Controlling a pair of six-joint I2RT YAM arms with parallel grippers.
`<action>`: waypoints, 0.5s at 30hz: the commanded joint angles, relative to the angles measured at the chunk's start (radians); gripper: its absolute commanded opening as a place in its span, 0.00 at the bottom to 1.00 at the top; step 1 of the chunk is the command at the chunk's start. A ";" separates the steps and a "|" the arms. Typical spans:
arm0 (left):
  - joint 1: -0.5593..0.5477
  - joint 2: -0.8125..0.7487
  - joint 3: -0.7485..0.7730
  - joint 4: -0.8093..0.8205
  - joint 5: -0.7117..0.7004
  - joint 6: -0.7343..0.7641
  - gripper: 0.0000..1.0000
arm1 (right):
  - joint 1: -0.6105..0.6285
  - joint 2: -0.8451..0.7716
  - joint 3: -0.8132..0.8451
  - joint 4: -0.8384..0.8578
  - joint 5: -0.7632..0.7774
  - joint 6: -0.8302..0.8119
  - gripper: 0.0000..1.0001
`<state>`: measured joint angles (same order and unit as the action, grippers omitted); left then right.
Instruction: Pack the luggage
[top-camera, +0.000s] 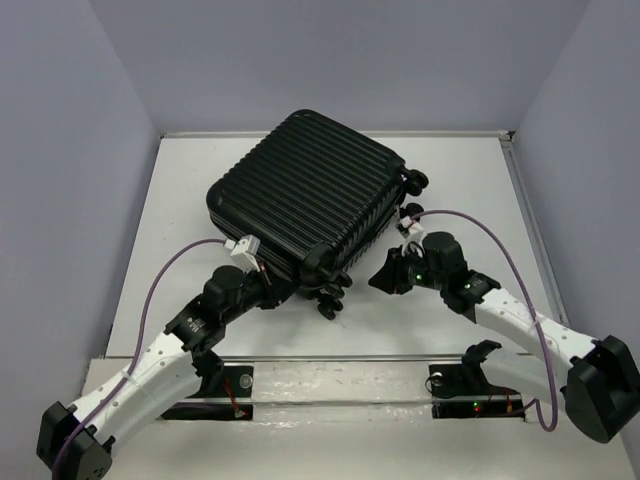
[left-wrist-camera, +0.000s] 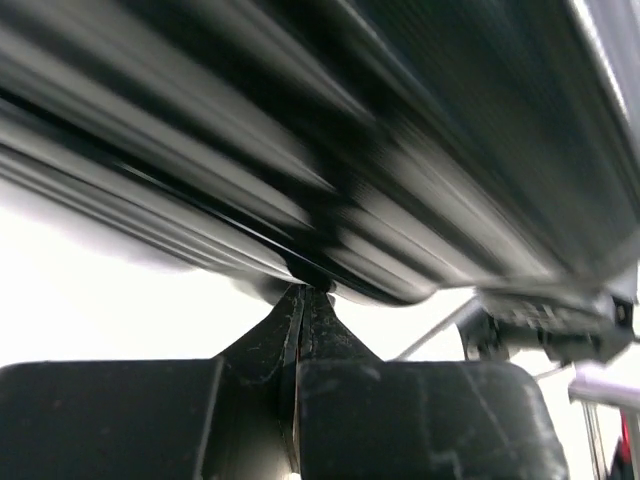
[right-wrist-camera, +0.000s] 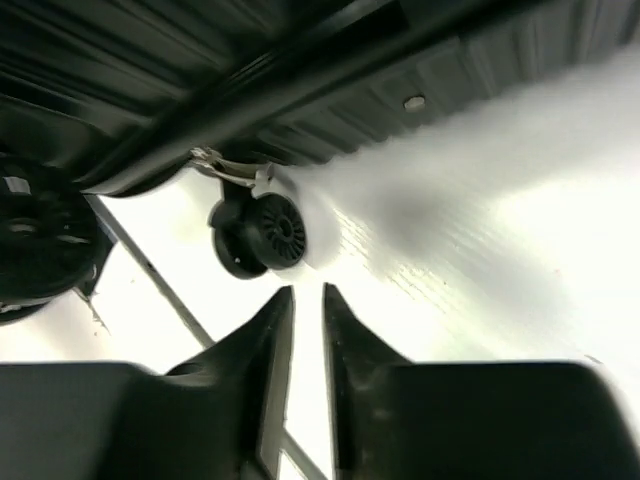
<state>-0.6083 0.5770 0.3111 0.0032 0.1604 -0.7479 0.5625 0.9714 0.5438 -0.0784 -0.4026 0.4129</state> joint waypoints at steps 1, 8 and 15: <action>-0.128 0.026 0.025 0.098 -0.067 -0.050 0.06 | 0.049 0.045 -0.070 0.400 0.013 0.000 0.37; -0.143 0.125 0.054 0.142 -0.055 -0.030 0.06 | 0.062 0.216 -0.163 0.778 -0.036 -0.036 0.54; -0.148 0.147 0.108 0.123 -0.051 -0.010 0.06 | 0.062 0.363 -0.131 0.931 -0.099 -0.069 0.55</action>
<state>-0.7479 0.7307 0.3416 0.0517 0.1158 -0.7715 0.6170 1.3006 0.3843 0.6464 -0.4408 0.3801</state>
